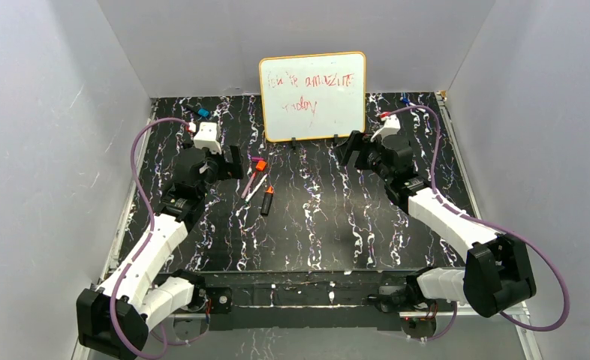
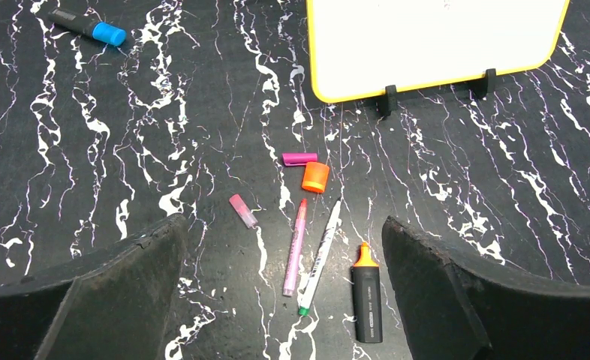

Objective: Insert the pens into the pen caps

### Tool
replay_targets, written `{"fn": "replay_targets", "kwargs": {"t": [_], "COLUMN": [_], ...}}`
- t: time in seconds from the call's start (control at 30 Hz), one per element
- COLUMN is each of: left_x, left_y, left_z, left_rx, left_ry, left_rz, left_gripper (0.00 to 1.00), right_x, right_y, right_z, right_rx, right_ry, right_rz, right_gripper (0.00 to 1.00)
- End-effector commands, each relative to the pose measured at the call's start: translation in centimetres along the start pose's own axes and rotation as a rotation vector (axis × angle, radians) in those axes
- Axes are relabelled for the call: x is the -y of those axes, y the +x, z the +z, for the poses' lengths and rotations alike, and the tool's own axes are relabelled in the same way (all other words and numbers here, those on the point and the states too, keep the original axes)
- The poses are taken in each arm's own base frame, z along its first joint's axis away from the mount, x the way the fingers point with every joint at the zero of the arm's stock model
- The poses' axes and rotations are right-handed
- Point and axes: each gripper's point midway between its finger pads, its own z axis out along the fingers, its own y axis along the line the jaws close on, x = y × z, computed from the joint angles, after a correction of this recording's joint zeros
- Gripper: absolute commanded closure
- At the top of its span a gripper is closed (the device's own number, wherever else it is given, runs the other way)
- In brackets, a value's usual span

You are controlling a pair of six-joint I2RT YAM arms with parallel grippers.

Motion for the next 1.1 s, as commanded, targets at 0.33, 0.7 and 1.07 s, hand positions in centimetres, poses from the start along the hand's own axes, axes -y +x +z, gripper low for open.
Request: {"fn": "replay_targets", "kwargs": {"t": [0.33,0.7,1.07], "left_x": [0.1,4.1,2.5], "left_y": [-0.7,6.5,12.0], "left_z": [-0.3,3.2,5.4], "left_rx": [0.029,-0.320,-0.562], "left_ry": [0.017,0.223,0.082], "left_rz": [-0.005,0.051,0.124], "left_gripper": [0.03,0.29,0.49], "right_x": [0.1,-1.5,-1.5], "right_y": [-2.5,-0.6,-0.4], "right_z": [-0.3,0.7,0.5], "right_rx": [0.082,-0.041,-0.032], "right_ry": [0.058,-0.048,-0.057], "right_rz": [0.070,0.023,0.004], "right_gripper": [0.01,0.01,0.01]}}
